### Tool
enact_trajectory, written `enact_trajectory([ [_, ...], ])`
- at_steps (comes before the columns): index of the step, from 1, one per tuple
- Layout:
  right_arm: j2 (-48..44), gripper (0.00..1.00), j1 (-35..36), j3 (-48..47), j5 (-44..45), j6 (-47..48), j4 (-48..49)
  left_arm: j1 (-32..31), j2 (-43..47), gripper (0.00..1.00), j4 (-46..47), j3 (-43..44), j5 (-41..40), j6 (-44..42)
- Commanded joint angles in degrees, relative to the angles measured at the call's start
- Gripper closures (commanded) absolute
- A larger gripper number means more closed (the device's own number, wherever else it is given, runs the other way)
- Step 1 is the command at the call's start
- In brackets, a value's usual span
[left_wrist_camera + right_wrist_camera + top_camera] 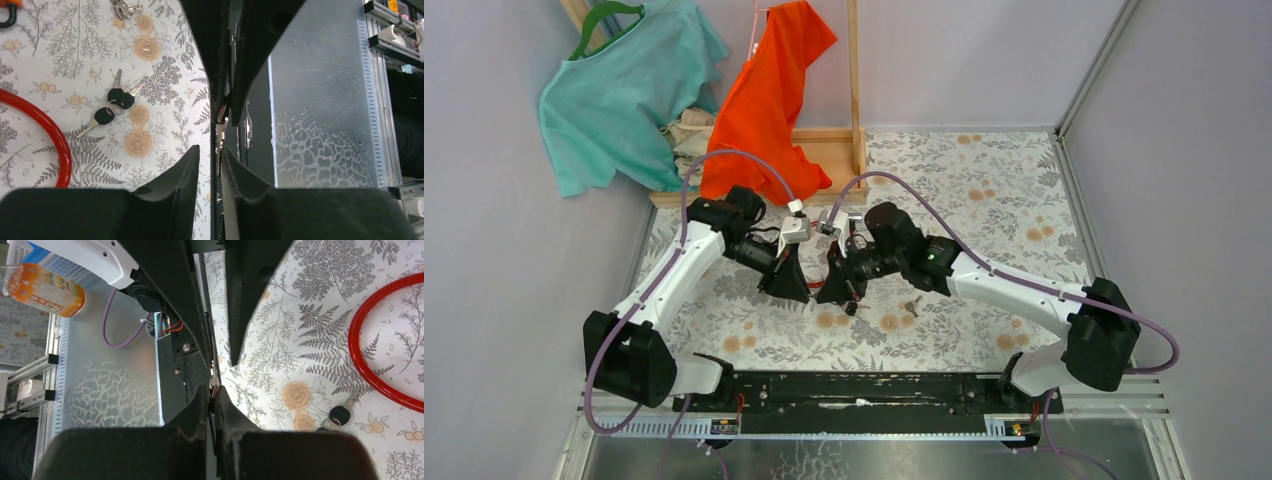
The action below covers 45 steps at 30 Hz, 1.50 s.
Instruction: Unlock with the key
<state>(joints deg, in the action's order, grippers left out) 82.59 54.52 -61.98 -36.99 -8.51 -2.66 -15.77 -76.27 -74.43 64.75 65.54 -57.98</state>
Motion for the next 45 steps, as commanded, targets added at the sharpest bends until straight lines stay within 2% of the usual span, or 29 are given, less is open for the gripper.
enact_trajectory([
  [1, 0.38, 1.0, -0.34, -2.97, -1.44, 0.36, 0.07, -0.5, 0.74, 0.78, 0.97, 1.83, 0.29, 1.24],
  [3, 0.44, 1.0, -0.28, -3.15, -1.19, 0.34, -0.18, -0.48, 1.08, 0.84, 1.48, 1.95, 0.07, 1.7],
  [7, 0.6, 1.0, -0.29, -3.23, -0.85, -0.09, -0.27, -0.58, 1.95, 0.9, 1.69, 1.42, 0.33, 1.17],
  [9, 0.49, 0.98, -0.35, -2.94, -0.97, -1.12, 0.61, -0.58, 2.46, 0.97, 2.73, 0.86, 0.22, 1.62],
  [10, 0.43, 0.91, -0.3, -2.83, -0.98, -1.98, 1.23, -0.58, 2.77, 1.0, 3.87, 0.58, 0.06, 2.67],
  [11, 0.2, 0.76, -0.6, -2.57, -1.1, -2.99, 1.98, -0.56, 3.33, 1.0, 5.34, 0.09, -0.43, 4.01],
  [12, -0.17, 0.56, -1.27, -2.07, -1.76, -4.74, 3.19, -0.56, 4.1, 1.0, 7.26, -0.46, -1.07, 5.57],
  [13, -0.72, 0.43, -2.32, -0.92, -2.94, -7.21, 5.68, -0.6, 5.33, 1.0, 9.4, -1.11, -2.25, 7.11],
  [15, -2.46, 0.3, -5.81, 2.28, -5.65, -13.67, 13.61, -0.72, 6.2, 1.0, 10.77, -0.95, -5.07, 7.5],
  [18, -5.22, 0.2, -11.96, 8.02, -8.99, -25.19, 26.5, -0.86, 6.19, 1.0, 10.8, 1.2, -11.18, 7.65],
  [24, -3.18, 0.18, -16.17, 9.15, -12.3, -38.93, 38.76, -4.84, 6.4, 1.0, 8.82, 10.86, -23.43, 5.28],
  [29, 2.93, 0.2, -16.2, 8.71, -15.9, -53.57, 54.28, -15.12, 10.27, 1.0, 11.78, 13.99, -33.7, 0.32],
  [34, 6.51, 0.23, -16.2, 8.82, -17.18, -61.72, 62.55, -27.98, 16.07, 1.0, 16.73, 8.78, -47.05, -9.71],
  [36, 6.91, 0.23, -16.2, 9.99, -17.81, -64.75, 66.52, -31.26, 18.96, 1.0, 21.54, 5.39, -50.75, -13.4],
  [41, 7.45, 0.26, -16.17, 13.14, -19.6, -69.88, 73.91, -33.9, 29.24, 1.0, 39.56, -6.72, -52.31, -24.59],
  [45, 7.83, 0.3, -16.14, 14.25, -20.5, -72.1, 76.69, -34.15, 36.63, 1.0, 52.79, -17.27, -50.52, -35.1],
])
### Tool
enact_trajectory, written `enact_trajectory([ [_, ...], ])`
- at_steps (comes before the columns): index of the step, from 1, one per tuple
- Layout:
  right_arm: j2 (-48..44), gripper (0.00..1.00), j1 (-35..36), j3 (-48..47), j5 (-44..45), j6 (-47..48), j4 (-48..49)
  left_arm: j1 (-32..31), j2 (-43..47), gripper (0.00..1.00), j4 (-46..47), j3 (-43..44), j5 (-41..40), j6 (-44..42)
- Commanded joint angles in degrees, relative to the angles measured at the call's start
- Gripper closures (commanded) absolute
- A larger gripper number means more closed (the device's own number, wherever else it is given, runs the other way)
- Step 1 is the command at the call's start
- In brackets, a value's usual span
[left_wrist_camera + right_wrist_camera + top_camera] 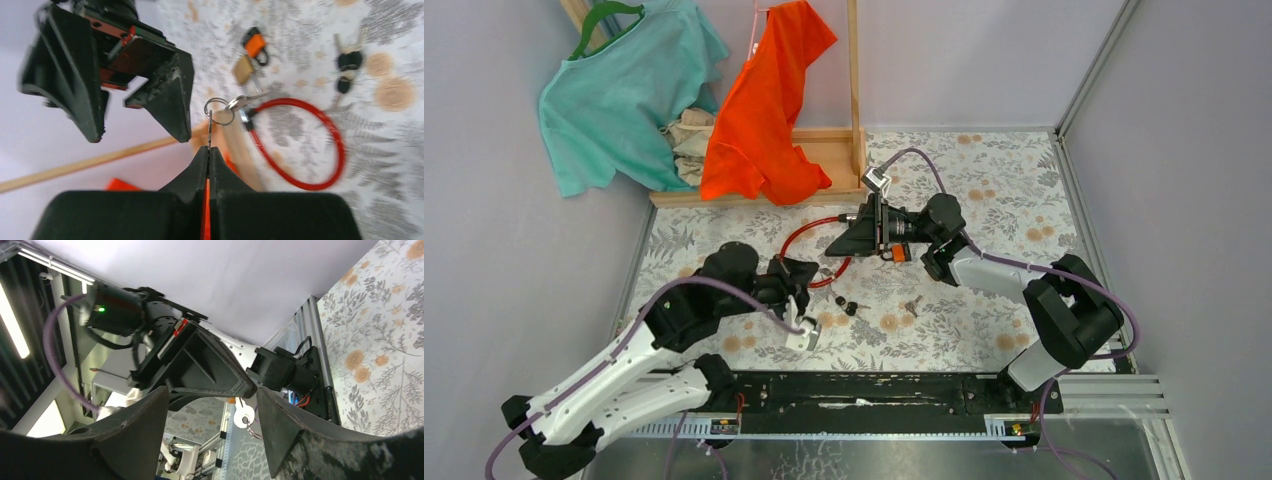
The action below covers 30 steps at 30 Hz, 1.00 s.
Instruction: Unlock with the key
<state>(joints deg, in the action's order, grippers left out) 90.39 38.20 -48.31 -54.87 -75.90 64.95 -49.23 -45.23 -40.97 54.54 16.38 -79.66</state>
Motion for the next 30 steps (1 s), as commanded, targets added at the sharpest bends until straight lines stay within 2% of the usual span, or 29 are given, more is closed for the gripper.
enact_trajectory([
  [1, 0.19, 0.31, 0.19, 0.67, -2.75, -5.1, 9.4, -0.71, 6.85, 1.0, 22.14, -9.09, -0.75, -15.46],
  [8, 1.63, 0.41, 0.21, 1.29, -2.96, -8.59, 14.29, -0.69, 12.49, 1.0, 38.01, -20.19, 2.59, -26.41],
  [14, 0.23, 0.48, 0.09, 1.64, -2.87, -6.02, 10.9, -0.73, 14.29, 1.0, 40.88, -23.45, 4.4, -30.47],
  [21, -3.29, 0.52, 0.13, 3.78, -2.85, -2.6, 5.76, -0.74, 13.59, 1.0, 44.48, -24.11, 0.65, -30.07],
  [28, -5.49, 0.78, 0.13, 3.72, -1.67, -0.22, 2.82, -0.7, 14.15, 1.0, 43.31, -24.71, -0.12, -30.95],
  [30, -5.65, 0.89, 0.13, 3.59, -1.51, -0.26, 2.73, -0.65, 14.28, 1.0, 42.86, -24.82, -0.25, -31.43],
])
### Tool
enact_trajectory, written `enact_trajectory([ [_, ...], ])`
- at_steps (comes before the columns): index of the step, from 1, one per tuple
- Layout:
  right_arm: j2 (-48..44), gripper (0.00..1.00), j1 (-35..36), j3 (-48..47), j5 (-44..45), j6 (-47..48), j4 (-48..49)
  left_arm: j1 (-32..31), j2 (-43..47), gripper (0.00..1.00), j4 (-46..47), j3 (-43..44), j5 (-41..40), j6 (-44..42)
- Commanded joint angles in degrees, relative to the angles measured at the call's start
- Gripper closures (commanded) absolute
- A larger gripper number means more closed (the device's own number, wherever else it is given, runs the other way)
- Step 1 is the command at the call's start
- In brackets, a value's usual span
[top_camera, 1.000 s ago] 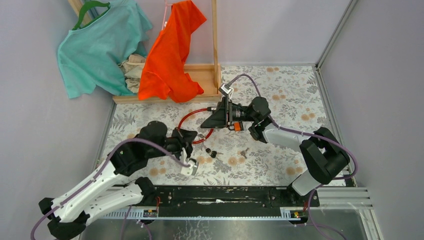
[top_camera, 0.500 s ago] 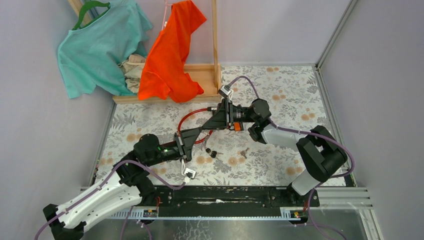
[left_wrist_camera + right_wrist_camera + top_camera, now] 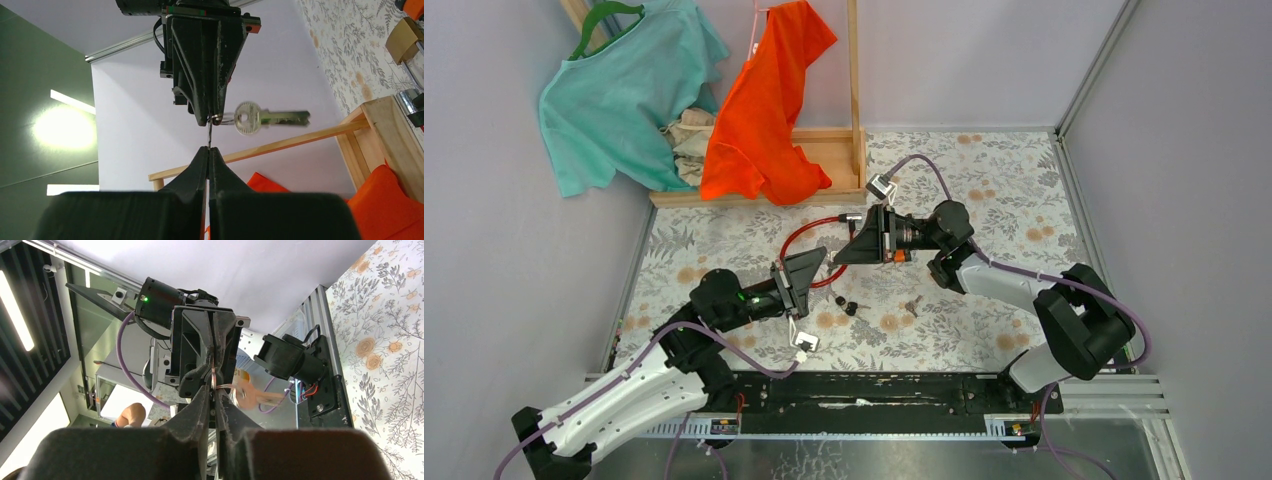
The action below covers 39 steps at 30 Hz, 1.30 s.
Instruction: Unlock with the key
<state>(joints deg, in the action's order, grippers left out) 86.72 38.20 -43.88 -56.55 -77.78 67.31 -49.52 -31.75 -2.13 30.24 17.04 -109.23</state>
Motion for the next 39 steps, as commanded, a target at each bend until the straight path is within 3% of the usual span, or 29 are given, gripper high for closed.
enact_trajectory([
  [1, -2.06, 0.92, 0.13, -0.93, 0.26, 1.59, 0.43, -0.41, 0.85, 1.0, 3.91, -0.54, -1.0, -2.13],
  [10, -2.45, 1.0, 0.08, -0.97, 0.55, 0.19, 2.49, -0.41, 0.6, 0.97, 3.7, -1.41, -2.19, -3.49],
  [11, -2.62, 1.0, 0.12, -0.95, 0.63, 0.07, 2.56, -0.43, 0.42, 0.87, 3.89, -1.48, -2.38, -3.47],
  [13, -3.1, 1.0, -0.06, -0.95, 0.76, 0.72, 1.15, -0.41, -0.45, 0.49, 4.0, -1.46, -3.65, -2.71],
  [15, -4.08, 1.0, -1.28, -0.46, 1.37, 2.82, -2.97, -0.45, -2.12, 0.31, 4.05, -0.53, -6.81, 0.67],
  [17, -5.94, 1.0, -4.02, 0.63, 2.12, 6.61, -9.02, -0.42, -5.21, 0.02, 3.77, 1.83, -11.8, 8.36],
  [20, -11.07, 1.0, -10.28, 1.49, 4.87, 16.73, -26.68, 0.24, -13.62, 0.0, -3.26, 10.74, -19.96, 28.58],
  [22, -16.0, 1.0, -14.38, -0.18, 10.32, 27.35, -43.97, 3.94, -20.4, 0.0, -13.59, 18.02, -18.0, 37.94],
  [26, -21.05, 1.0, -19.68, -3.89, 23.44, 38.97, -66.53, 10.67, -31.91, 0.02, -28.03, 25.12, -7.34, 40.82],
  [31, -25.3, 1.0, -22.78, -3.67, 29.2, 41.02, -71.93, 11.1, -46.31, 0.06, -31.9, 30.14, -1.39, 39.9],
  [39, -30.64, 1.0, -25.67, -4.49, 40.25, 45.67, -80.54, 11.54, -69.75, 0.12, -35.6, 48.92, -2.7, 39.18],
])
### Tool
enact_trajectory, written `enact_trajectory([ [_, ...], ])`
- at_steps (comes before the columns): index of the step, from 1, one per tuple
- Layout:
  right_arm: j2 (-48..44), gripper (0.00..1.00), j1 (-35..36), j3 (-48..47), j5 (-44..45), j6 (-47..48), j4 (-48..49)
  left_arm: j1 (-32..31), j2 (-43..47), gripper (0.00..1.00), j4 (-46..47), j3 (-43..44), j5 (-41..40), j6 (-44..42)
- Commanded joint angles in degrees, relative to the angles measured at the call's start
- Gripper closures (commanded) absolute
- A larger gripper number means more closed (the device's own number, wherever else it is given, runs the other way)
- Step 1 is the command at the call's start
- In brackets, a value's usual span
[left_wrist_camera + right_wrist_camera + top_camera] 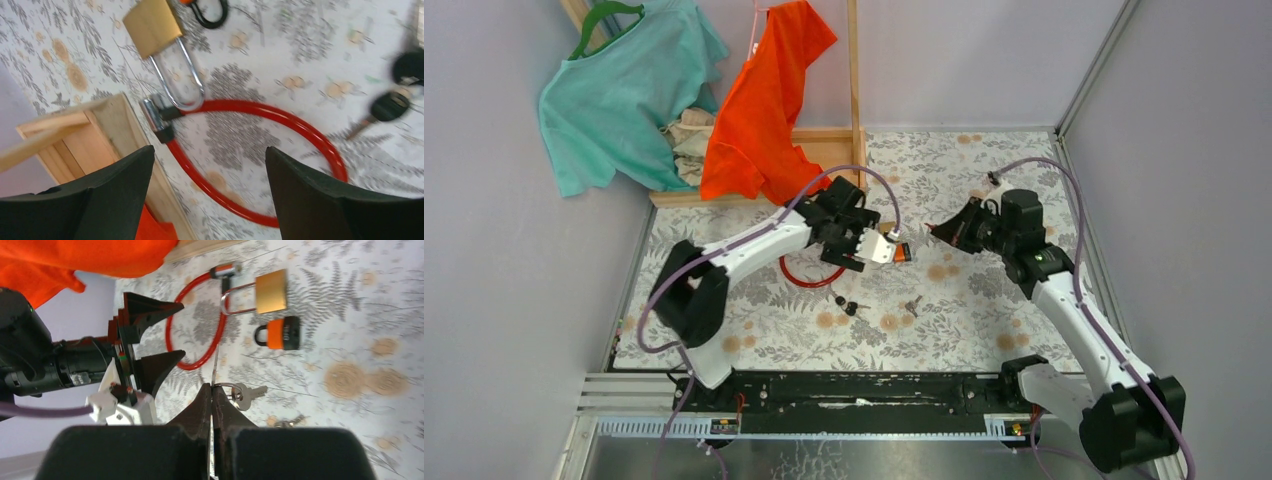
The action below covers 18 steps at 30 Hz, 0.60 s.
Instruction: Unlock with the key
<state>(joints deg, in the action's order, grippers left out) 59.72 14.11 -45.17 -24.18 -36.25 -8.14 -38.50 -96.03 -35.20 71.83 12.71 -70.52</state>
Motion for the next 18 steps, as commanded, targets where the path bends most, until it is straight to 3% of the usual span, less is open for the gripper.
enact_trajectory([
  [1, -4.19, 1.0, -1.88, -3.22, 8.86, 4.44, -5.72, 0.45, -6.86, 0.12, -1.73, 7.98, 1.95, -0.34],
  [6, -4.62, 1.0, -3.29, -4.51, 10.72, 6.5, -8.71, 0.6, -12.58, 0.16, 1.26, 8.58, 2.14, -4.25],
  [14, -4.18, 1.0, -4.67, -5.35, 10.53, 7.64, -9.55, 0.6, -17.94, 0.35, 4.32, 9.82, 2.52, -6.57],
  [18, -4.12, 1.0, -4.72, -4.92, 9.8, 7.69, -9.06, 0.87, -19.67, 0.39, 6.28, 11.54, 2.34, -6.39],
])
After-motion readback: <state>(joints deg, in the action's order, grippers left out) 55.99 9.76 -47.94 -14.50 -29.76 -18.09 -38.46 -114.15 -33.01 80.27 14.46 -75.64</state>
